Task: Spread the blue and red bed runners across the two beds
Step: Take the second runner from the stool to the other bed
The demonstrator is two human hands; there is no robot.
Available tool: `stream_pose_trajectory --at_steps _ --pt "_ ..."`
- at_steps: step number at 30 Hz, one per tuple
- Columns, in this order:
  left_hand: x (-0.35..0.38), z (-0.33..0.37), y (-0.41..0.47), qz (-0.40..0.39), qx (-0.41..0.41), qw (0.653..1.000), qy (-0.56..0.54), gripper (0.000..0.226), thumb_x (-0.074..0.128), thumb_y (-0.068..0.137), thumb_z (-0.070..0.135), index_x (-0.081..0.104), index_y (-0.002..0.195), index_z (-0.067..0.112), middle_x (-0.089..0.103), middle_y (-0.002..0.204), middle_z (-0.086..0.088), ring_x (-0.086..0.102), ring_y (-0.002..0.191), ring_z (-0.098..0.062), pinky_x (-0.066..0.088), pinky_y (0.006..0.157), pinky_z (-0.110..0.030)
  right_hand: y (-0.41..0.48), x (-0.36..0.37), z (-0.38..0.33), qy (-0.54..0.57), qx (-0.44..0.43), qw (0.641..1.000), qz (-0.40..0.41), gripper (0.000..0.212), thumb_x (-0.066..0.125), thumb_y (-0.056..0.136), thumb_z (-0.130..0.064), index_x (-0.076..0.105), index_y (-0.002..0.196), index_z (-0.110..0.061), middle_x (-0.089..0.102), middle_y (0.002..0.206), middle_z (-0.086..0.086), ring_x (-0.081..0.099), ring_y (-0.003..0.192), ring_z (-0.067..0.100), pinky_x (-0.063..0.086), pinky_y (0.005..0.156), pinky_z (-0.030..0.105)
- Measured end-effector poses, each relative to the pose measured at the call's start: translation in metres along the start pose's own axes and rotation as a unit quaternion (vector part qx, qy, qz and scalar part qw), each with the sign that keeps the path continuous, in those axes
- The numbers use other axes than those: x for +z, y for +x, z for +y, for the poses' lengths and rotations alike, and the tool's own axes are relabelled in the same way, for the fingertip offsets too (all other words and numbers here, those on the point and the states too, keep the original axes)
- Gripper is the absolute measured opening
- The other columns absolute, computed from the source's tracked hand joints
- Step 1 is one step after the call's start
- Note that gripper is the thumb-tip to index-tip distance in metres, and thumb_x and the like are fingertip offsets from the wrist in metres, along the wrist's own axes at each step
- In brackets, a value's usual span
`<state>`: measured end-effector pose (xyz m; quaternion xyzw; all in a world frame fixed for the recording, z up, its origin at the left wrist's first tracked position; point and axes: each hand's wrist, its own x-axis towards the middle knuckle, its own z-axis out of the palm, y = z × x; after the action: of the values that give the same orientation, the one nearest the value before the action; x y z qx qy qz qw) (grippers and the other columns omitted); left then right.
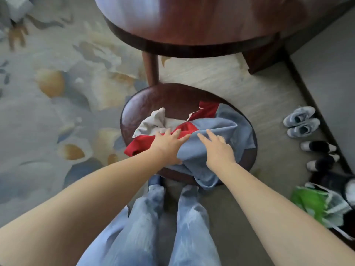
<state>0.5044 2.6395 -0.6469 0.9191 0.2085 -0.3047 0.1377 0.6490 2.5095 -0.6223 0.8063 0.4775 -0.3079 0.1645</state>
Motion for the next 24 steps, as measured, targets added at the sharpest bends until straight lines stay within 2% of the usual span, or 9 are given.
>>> stream_pose_trajectory --at_steps 3,6,10,14,17,19,21,22,24 --pt "0.038 0.002 0.036 -0.016 -0.003 1.000 -0.019 0.123 0.073 0.074 0.071 -0.014 0.158 0.046 0.004 0.171 -0.008 0.014 0.153 -0.042 0.032 0.114 -0.063 0.036 0.040 0.004 -0.036 -0.001 0.999 0.008 0.107 0.072 0.084 -0.007 0.004 0.160 -0.042 -0.014 0.169 -0.002 -0.008 0.154 0.039 0.026 0.118 0.060" --pt "0.077 0.004 0.075 -0.021 -0.004 0.998 -0.053 0.129 0.077 0.070 0.070 -0.022 0.152 0.054 -0.008 0.172 -0.002 0.001 0.154 -0.046 0.025 0.114 -0.073 0.075 0.084 0.014 -0.041 0.017 0.999 0.024 0.124 0.083 0.078 -0.017 -0.008 0.157 -0.047 -0.030 0.165 -0.005 -0.024 0.150 0.041 0.013 0.111 0.077" --pt "0.127 0.003 0.115 -0.016 -0.024 0.999 -0.038 0.126 0.077 0.069 0.067 -0.018 0.152 0.058 -0.022 0.169 0.002 -0.011 0.152 -0.051 0.014 0.110 -0.082 0.115 0.138 0.031 0.026 0.029 0.998 -0.040 0.138 0.089 0.071 -0.028 -0.020 0.151 -0.054 -0.023 0.166 -0.008 -0.017 0.153 0.037 0.013 0.110 0.080" --pt "0.162 0.001 0.134 0.024 -0.026 0.998 -0.049 0.119 0.077 0.071 0.045 -0.007 0.153 0.060 -0.022 0.169 0.005 -0.013 0.150 -0.053 0.003 0.105 -0.088 0.136 0.172 0.034 0.040 0.024 0.999 -0.003 0.128 0.087 0.068 -0.017 -0.001 0.154 -0.054 -0.001 0.163 0.000 0.008 0.148 0.039 0.023 0.110 0.076" --pt "0.169 -0.008 0.134 0.050 -0.030 0.996 -0.061 0.104 0.074 0.071 0.034 0.016 0.152 0.062 -0.006 0.171 0.008 0.001 0.150 -0.051 0.007 0.107 -0.084 0.149 0.178 0.031 0.039 0.024 0.998 0.052 0.106 0.074 0.073 0.001 0.024 0.151 -0.050 0.024 0.148 0.007 0.031 0.129 0.040 0.035 0.104 0.072" --pt "0.166 -0.009 0.134 0.083 -0.031 0.995 -0.046 0.088 0.073 0.071 0.027 0.039 0.148 0.054 0.026 0.165 0.001 0.026 0.140 -0.051 0.026 0.106 -0.073 0.155 0.172 0.034 0.066 0.009 0.995 0.076 0.081 0.063 0.078 0.006 0.044 0.143 -0.040 0.040 0.132 0.010 0.041 0.117 0.039 0.042 0.097 0.066" --pt "0.155 -0.005 0.134 0.100 -0.001 0.994 -0.034 0.077 0.081 0.063 0.020 0.061 0.135 0.042 0.058 0.132 -0.005 0.053 0.111 -0.046 0.044 0.084 -0.053 0.155 0.161 0.039 0.092 -0.003 0.993 0.071 0.058 0.058 0.081 0.006 0.054 0.128 -0.027 0.048 0.121 0.011 0.047 0.113 0.039 0.047 0.092 0.060" --pt "0.147 -0.005 0.133 0.093 0.019 0.995 -0.042 0.074 0.084 0.058 0.018 0.067 0.128 0.037 0.063 0.115 -0.005 0.058 0.096 -0.042 0.045 0.071 -0.044 0.151 0.153 0.040 0.107 -0.006 0.992 0.060 0.049 0.058 0.083 0.005 0.055 0.123 -0.024 0.051 0.118 0.012 0.048 0.114 0.039 0.048 0.090 0.058" --pt "0.130 -0.004 0.128 0.101 0.052 0.992 -0.047 0.073 0.090 0.052 0.017 0.073 0.121 0.032 0.064 0.100 -0.006 0.059 0.080 -0.037 0.037 0.053 -0.033 0.137 0.134 0.041 0.132 -0.009 0.990 0.041 0.040 0.058 0.085 0.001 0.056 0.118 -0.021 0.053 0.116 0.011 0.049 0.114 0.038 0.050 0.089 0.054"
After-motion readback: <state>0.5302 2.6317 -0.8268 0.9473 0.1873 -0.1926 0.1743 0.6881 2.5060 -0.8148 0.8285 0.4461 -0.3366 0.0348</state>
